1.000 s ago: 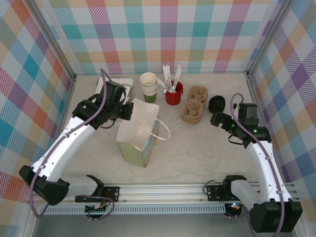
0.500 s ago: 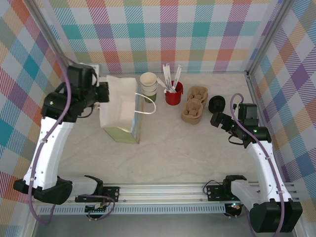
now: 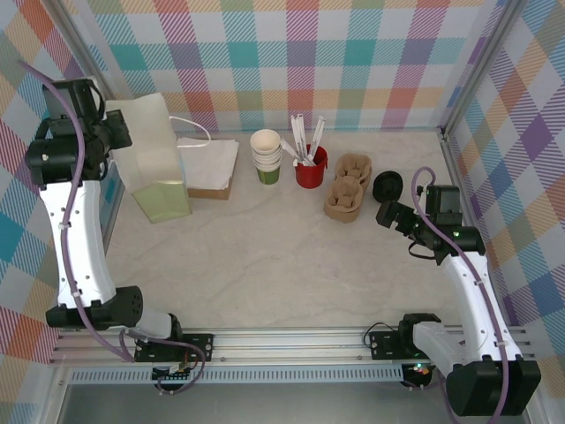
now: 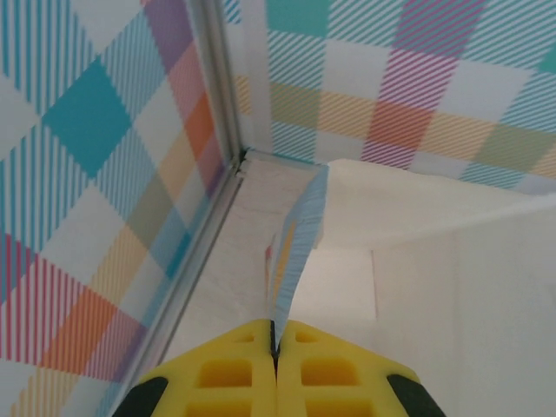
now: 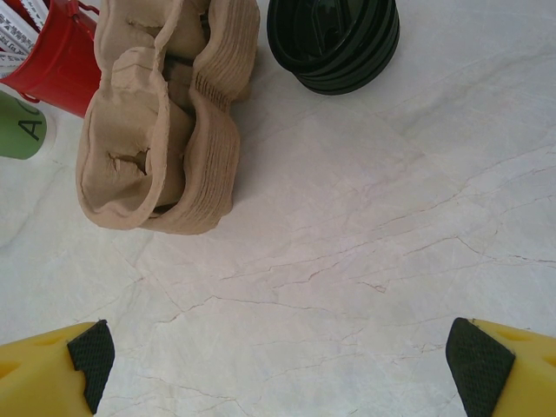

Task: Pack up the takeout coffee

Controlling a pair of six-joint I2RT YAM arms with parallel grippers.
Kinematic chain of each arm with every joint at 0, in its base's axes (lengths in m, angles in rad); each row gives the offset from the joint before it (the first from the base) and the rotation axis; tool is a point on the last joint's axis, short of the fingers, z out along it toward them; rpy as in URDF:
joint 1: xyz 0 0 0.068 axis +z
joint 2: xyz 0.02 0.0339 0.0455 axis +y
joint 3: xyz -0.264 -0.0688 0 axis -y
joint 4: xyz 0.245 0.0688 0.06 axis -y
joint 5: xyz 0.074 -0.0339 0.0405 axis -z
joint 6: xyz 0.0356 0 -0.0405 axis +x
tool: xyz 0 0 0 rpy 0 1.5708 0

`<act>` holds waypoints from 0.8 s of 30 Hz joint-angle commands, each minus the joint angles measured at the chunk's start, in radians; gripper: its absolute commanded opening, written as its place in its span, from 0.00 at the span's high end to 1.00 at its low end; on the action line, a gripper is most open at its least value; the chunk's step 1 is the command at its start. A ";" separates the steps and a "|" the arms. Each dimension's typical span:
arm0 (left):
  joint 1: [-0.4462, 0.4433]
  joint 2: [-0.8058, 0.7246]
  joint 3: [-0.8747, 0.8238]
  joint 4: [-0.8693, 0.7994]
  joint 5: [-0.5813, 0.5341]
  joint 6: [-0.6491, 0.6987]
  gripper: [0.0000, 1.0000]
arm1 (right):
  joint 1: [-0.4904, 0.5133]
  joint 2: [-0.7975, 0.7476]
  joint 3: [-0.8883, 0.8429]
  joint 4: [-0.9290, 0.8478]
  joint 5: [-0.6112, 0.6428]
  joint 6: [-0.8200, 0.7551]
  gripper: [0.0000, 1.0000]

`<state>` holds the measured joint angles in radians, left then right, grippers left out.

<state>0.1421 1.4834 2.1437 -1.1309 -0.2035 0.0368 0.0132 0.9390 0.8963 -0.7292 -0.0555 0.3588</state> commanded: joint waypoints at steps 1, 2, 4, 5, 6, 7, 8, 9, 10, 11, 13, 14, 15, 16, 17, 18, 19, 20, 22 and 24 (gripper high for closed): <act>0.089 0.029 -0.008 0.020 -0.004 0.038 1.00 | -0.003 0.013 0.043 -0.017 -0.016 -0.010 0.00; 0.109 0.034 -0.027 0.040 -0.008 0.047 1.00 | -0.003 0.017 0.043 -0.017 -0.018 -0.011 0.00; 0.141 0.048 -0.053 0.073 0.001 0.054 1.00 | -0.003 0.021 0.045 -0.015 -0.018 -0.013 0.00; 0.170 0.057 -0.062 0.083 0.013 0.055 1.00 | -0.002 0.024 0.044 -0.014 -0.019 -0.015 0.00; 0.193 0.067 -0.071 0.094 0.032 0.056 1.00 | -0.003 0.028 0.044 -0.011 -0.020 -0.016 0.00; 0.209 0.074 -0.082 0.105 0.052 0.053 1.00 | -0.002 0.030 0.043 -0.009 -0.020 -0.016 0.00; 0.224 0.082 -0.101 0.119 0.081 0.052 1.00 | -0.002 0.033 0.041 -0.007 -0.022 -0.014 0.00; 0.232 0.088 -0.119 0.129 0.092 0.051 1.00 | -0.003 0.037 0.040 -0.003 -0.024 -0.012 0.00; 0.236 0.095 -0.137 0.136 0.088 0.051 1.00 | -0.003 0.040 0.039 -0.002 -0.028 -0.011 0.00; 0.238 0.103 -0.154 0.142 0.092 0.053 1.00 | -0.002 0.043 0.039 0.000 -0.030 -0.010 0.00; 0.242 0.111 -0.192 0.166 0.099 0.054 1.00 | -0.003 0.047 0.041 0.003 -0.033 -0.008 0.00; 0.244 0.114 -0.216 0.184 0.103 0.055 1.00 | -0.003 0.049 0.042 0.001 -0.034 -0.010 0.00; 0.244 0.116 -0.237 0.200 0.101 0.055 1.00 | -0.002 0.050 0.043 0.002 -0.033 -0.011 0.00; 0.245 0.122 -0.251 0.207 0.097 0.055 1.00 | -0.003 0.049 0.044 0.001 -0.032 -0.012 0.00; 0.245 0.129 -0.263 0.210 0.090 0.054 1.00 | -0.003 0.050 0.044 0.001 -0.032 -0.014 0.00; 0.247 0.138 -0.269 0.208 0.087 0.054 1.00 | -0.002 0.049 0.044 -0.002 -0.032 -0.014 0.00; 0.246 0.147 -0.273 0.206 0.083 0.052 1.00 | -0.004 0.047 0.044 -0.003 -0.032 -0.015 0.00; 0.247 0.156 -0.277 0.205 0.082 0.054 1.00 | -0.003 0.047 0.043 -0.004 -0.032 -0.015 0.00; 0.249 0.166 -0.284 0.204 0.083 0.053 1.00 | -0.002 0.046 0.040 -0.005 -0.031 -0.016 0.00; 0.250 0.175 -0.286 0.204 0.088 0.049 0.97 | -0.003 0.046 0.039 -0.006 -0.032 -0.014 0.00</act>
<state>0.3756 1.6531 1.8610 -0.9573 -0.1272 0.0765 0.0132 0.9874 0.9131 -0.7311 -0.0711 0.3576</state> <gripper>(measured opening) 0.050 0.997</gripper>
